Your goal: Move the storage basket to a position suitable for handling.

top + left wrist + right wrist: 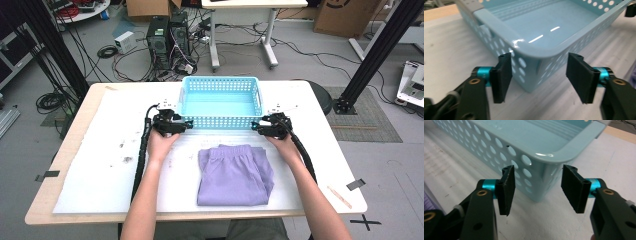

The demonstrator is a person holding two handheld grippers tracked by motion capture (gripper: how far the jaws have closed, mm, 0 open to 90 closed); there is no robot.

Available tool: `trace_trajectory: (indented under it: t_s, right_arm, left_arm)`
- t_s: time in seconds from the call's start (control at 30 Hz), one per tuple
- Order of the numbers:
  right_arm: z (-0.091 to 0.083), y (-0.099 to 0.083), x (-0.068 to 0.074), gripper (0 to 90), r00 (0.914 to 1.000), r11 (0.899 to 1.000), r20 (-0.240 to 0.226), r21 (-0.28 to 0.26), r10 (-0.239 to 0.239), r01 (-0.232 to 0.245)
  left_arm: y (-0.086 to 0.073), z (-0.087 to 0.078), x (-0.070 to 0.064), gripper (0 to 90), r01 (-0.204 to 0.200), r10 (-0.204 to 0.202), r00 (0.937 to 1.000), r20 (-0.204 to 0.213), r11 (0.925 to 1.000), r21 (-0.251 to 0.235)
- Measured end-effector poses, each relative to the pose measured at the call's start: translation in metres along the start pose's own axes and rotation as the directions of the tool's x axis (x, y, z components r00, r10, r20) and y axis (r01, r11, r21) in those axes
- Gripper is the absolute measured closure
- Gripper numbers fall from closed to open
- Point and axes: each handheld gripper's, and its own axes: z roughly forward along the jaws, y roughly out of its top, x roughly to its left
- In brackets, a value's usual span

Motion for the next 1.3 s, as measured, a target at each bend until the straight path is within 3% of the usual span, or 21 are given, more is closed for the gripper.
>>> trace_trajectory:
  t_s: [0.03,0.07,0.3,0.47,0.67,0.9,1.23,1.3]
  right_arm:
    - [0.001,0.001,0.000,46.5,0.9999,1.000,-0.001,-0.003,-0.015,0.015]
    - [0.001,0.002,0.001,46.5,0.9998,1.000,0.005,-0.008,-0.018,0.018]
    - [0.001,0.005,-0.001,49.4,1.0000,1.000,0.002,-0.004,-0.009,0.009]
    - [0.000,0.005,0.001,50.1,0.9999,1.000,0.011,0.009,-0.009,0.008]
    - [-0.008,0.005,0.001,50.8,1.0000,0.999,0.005,0.038,-0.003,0.002]
    - [-0.030,-0.003,0.001,51.4,0.9998,0.999,-0.020,0.049,-0.008,0.009]
    - [-0.053,-0.020,0.003,51.3,0.9996,0.998,-0.019,0.061,-0.023,0.024]
    - [-0.058,-0.025,0.004,51.3,0.9996,0.998,-0.018,0.060,-0.022,0.023]
  left_arm:
    - [0.000,0.000,0.000,37.6,0.000,0.000,1.0000,0.000,1.0000,0.000]
    - [0.001,0.001,-0.002,37.7,-0.025,0.025,0.9995,-0.017,0.9997,0.006]
    - [0.001,-0.001,-0.002,41.3,-0.031,0.031,0.9993,-0.018,0.9994,0.012]
    - [0.003,-0.002,-0.006,42.3,-0.050,0.051,0.9980,-0.037,0.9984,0.027]
    - [0.006,-0.003,-0.014,42.3,-0.050,0.051,0.9983,-0.028,0.9974,0.053]
    - [0.006,-0.009,-0.029,42.6,-0.055,0.056,0.9984,-0.004,0.9968,0.058]
    - [0.000,-0.013,-0.059,42.6,-0.061,0.061,0.9981,0.005,0.9950,0.078]
    - [-0.002,-0.014,-0.066,43.0,-0.087,0.088,0.9961,-0.007,0.9919,0.092]
